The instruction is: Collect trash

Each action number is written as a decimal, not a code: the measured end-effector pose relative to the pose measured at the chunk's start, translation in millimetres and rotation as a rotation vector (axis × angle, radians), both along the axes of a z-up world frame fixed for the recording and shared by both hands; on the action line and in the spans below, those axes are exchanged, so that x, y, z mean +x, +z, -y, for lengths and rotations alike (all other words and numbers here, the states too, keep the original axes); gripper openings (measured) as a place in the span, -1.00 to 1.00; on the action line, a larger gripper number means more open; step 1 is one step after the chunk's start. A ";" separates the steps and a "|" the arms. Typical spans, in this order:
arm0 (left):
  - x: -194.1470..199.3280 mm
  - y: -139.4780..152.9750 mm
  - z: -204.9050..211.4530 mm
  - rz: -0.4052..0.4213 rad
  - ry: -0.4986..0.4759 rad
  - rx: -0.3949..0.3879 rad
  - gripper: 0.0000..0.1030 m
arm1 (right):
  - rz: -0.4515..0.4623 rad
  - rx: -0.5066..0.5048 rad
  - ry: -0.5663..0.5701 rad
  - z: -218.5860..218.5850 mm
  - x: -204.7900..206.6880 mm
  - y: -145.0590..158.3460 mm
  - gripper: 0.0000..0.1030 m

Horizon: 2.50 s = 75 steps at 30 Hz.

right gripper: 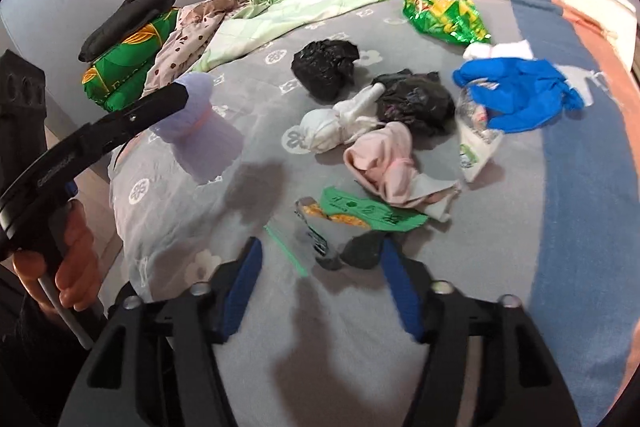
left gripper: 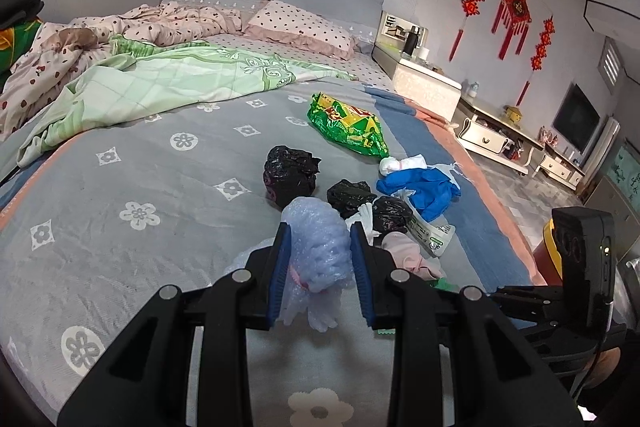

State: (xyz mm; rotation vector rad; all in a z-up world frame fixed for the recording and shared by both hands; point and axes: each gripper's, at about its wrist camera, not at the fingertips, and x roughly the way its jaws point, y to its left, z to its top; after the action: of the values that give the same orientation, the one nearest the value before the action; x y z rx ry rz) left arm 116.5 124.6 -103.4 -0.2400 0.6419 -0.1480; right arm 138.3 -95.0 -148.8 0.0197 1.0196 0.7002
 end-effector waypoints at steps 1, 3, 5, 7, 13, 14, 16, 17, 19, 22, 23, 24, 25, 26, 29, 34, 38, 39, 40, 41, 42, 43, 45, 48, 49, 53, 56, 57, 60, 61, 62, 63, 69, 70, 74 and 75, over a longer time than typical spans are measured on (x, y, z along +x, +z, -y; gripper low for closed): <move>-0.2 -0.2 -1.1 0.000 0.002 0.002 -0.44 | 0.015 -0.015 0.002 -3.4 -0.7 -1.0 -0.86; -0.6 -0.9 -4.0 -0.002 0.005 0.005 -0.44 | 0.036 -0.013 0.008 -6.2 -2.9 0.2 -0.93; -0.1 -1.4 -5.8 -0.002 0.007 0.005 -0.44 | 0.057 -0.001 0.025 -7.7 -5.8 2.6 -0.94; -0.2 -0.6 -5.7 0.000 0.008 0.012 -0.44 | 0.093 0.000 0.030 -6.2 -9.4 8.4 -0.94; -0.8 10.9 8.9 0.016 -0.017 0.031 -0.44 | 0.152 0.064 0.003 25.8 -22.2 40.4 -0.94; -0.5 15.4 14.8 0.023 -0.027 0.037 -0.44 | 0.161 0.076 -0.007 33.5 -24.9 47.3 -0.94; -0.3 24.3 26.8 0.038 -0.047 0.047 -0.44 | 0.173 0.111 -0.027 51.4 -29.2 62.7 -0.94; -0.8 29.2 34.0 0.048 -0.059 0.052 -0.44 | 0.186 0.119 -0.039 60.6 -31.4 70.0 -0.94; -0.9 39.9 48.8 0.065 -0.085 0.061 -0.44 | 0.220 0.133 -0.066 81.2 -37.7 86.6 -0.94; -1.0 56.8 75.0 0.093 -0.127 0.082 -0.44 | 0.273 0.138 -0.119 114.8 -46.5 111.8 -0.94; -0.2 63.5 85.7 0.102 -0.143 0.087 -0.44 | 0.292 0.137 -0.141 125.7 -49.9 119.6 -0.94; 1.0 70.2 96.9 0.112 -0.163 0.086 -0.44 | 0.314 0.135 -0.160 137.5 -53.1 127.8 -0.94; 2.2 76.2 106.7 0.119 -0.180 0.086 -0.44 | 0.337 0.133 -0.182 149.4 -56.4 135.9 -0.94; 3.4 83.1 118.8 0.130 -0.200 0.089 -0.44 | 0.355 0.131 -0.203 160.0 -59.3 142.6 -0.94; 6.5 102.8 157.0 0.167 -0.259 0.102 -0.44 | 0.404 0.139 -0.279 195.9 -66.9 163.9 -0.94; 14.1 131.8 226.5 0.207 -0.367 0.096 -0.44 | 0.475 0.128 -0.420 263.0 -76.3 192.8 -0.94; 19.7 143.4 280.7 0.224 -0.443 0.103 -0.44 | 0.480 0.115 -0.537 317.1 -78.4 204.2 -0.94; 22.2 145.3 293.5 0.225 -0.458 0.103 -0.44 | 0.476 0.109 -0.572 332.2 -78.4 205.0 -0.94; 25.5 146.9 307.2 0.222 -0.474 0.097 -0.44 | 0.467 0.106 -0.595 344.4 -77.4 205.3 -0.94; 28.9 147.8 320.0 0.216 -0.490 0.087 -0.44 | 0.456 0.104 -0.622 356.0 -75.2 204.7 -0.94; 32.6 149.1 332.2 0.209 -0.506 0.075 -0.44 | 0.444 0.100 -0.653 368.6 -74.5 203.2 -0.94; 36.1 149.8 347.5 0.201 -0.528 0.064 -0.44 | 0.432 0.091 -0.675 380.1 -73.3 201.2 -0.94; 38.8 148.4 374.8 0.195 -0.561 0.060 -0.44 | 0.420 0.071 -0.723 399.9 -72.9 195.4 -0.94; 44.5 143.1 412.0 0.181 -0.608 0.063 -0.43 | 0.386 0.057 -0.773 423.3 -71.7 184.3 -0.94; 47.1 140.3 425.4 0.170 -0.626 0.060 -0.43 | 0.373 0.051 -0.790 430.9 -72.4 179.2 -0.94; 54.4 122.6 473.4 0.132 -0.673 0.070 -0.43 | 0.305 0.037 -0.850 454.4 -69.0 156.7 -0.94; 60.4 102.5 502.5 0.088 -0.696 0.071 -0.42 | 0.243 0.031 -0.894 469.4 -64.7 137.9 -0.93; 62.5 95.1 511.5 0.071 -0.704 0.073 -0.41 | 0.221 0.023 -0.910 474.5 -62.7 131.4 -0.93; 69.3 73.6 530.9 0.028 -0.718 0.083 -0.39 | 0.146 0.020 -0.943 487.0 -56.9 110.5 -0.93; 71.7 67.9 533.8 0.017 -0.720 0.083 -0.38 | 0.119 0.017 -0.954 493.3 -54.0 101.9 -0.93; 73.9 61.5 538.5 0.001 -0.726 0.081 -0.37 | 0.091 0.020 -0.956 497.0 -51.5 94.2 -0.93; 74.9 55.6 542.5 -0.013 -0.732 0.078 -0.37 | 0.063 0.029 -0.957 501.2 -48.6 86.8 -0.93; 83.5 37.8 555.7 -0.055 -0.753 0.062 -0.10 | -0.006 0.038 -0.967 506.1 -43.8 67.7 -0.83; 83.7 38.0 555.5 -0.052 -0.746 0.058 0.04 | -0.009 0.040 -0.967 507.5 -44.6 67.2 -0.81; 86.1 41.0 551.8 -0.046 -0.734 0.059 0.13 | -0.010 0.025 -0.977 505.6 -47.1 71.3 -0.35; 88.1 42.4 549.5 -0.048 -0.731 0.056 0.20 | -0.009 0.026 -0.981 505.5 -48.6 72.1 -0.32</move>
State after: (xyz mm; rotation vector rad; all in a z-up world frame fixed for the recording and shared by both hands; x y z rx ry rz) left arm 204.7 -424.9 -61.1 0.0564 0.7577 -0.8261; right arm 89.7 -600.5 -76.7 0.5113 0.8708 -0.1848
